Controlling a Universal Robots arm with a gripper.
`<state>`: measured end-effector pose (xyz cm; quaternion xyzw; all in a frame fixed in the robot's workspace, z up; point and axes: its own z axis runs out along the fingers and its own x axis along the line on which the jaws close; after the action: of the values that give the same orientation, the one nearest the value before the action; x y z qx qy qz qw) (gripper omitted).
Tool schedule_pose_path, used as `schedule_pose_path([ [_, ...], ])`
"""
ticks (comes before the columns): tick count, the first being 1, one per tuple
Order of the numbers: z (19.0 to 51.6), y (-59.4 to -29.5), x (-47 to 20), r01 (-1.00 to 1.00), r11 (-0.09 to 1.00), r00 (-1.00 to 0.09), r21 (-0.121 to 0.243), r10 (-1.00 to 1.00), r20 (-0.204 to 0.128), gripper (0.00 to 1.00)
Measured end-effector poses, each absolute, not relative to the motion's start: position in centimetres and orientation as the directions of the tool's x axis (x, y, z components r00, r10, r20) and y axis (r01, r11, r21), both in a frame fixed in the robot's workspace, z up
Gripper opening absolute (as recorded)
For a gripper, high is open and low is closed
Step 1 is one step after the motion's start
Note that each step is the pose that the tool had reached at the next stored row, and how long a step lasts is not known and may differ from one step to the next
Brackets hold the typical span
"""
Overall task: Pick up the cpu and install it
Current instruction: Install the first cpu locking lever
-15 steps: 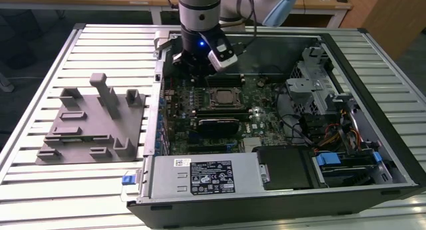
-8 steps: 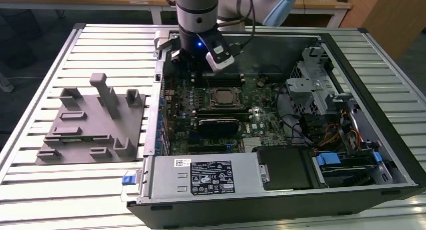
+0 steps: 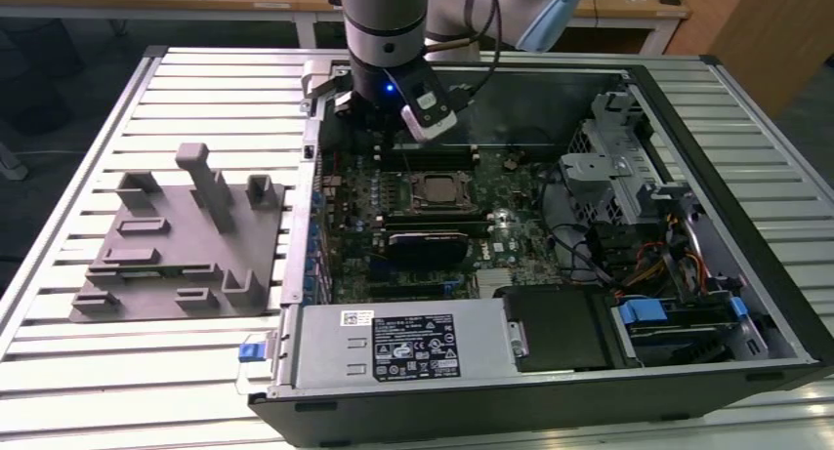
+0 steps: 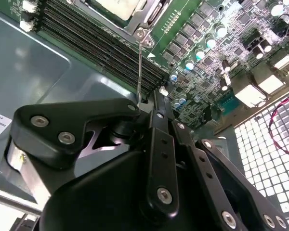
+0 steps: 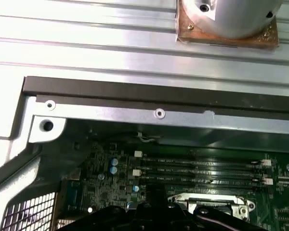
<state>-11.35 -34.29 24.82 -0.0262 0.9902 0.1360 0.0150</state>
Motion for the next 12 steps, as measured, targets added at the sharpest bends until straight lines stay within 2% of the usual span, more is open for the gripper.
schedule_pose_path([
  [12,24.8,-34.3,-9.6,-0.055,0.961,-0.998,0.269,-0.048,-0.034,0.11],
])
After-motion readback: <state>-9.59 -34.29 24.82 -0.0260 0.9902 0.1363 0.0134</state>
